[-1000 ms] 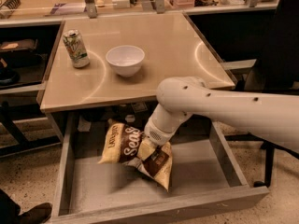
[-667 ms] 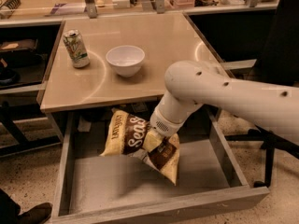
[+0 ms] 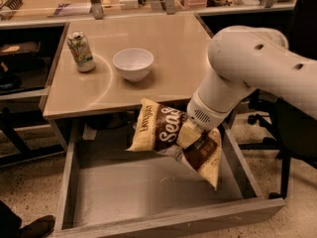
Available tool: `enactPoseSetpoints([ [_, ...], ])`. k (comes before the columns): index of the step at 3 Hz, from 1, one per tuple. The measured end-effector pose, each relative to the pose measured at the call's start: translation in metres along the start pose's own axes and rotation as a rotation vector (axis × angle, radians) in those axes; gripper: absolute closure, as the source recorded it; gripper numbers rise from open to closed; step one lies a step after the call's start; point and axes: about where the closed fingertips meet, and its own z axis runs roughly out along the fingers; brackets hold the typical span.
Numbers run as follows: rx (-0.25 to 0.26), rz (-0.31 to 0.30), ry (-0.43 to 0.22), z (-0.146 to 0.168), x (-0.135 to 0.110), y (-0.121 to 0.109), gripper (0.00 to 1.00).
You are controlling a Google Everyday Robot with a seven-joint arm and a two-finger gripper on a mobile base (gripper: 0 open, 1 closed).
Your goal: Pick brown chip bag from top drawer and place on counter
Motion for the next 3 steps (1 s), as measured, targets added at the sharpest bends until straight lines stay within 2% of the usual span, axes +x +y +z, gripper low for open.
enactPoseSetpoints([
  [1, 0.043, 0.063, 0.006, -0.039, 0.017, -0.022, 1.00],
  [2, 0.085, 0.092, 0.000, -0.071, 0.017, -0.048, 1.00],
  [3, 0.118, 0.096, -0.025, -0.094, 0.006, -0.081, 1.00],
])
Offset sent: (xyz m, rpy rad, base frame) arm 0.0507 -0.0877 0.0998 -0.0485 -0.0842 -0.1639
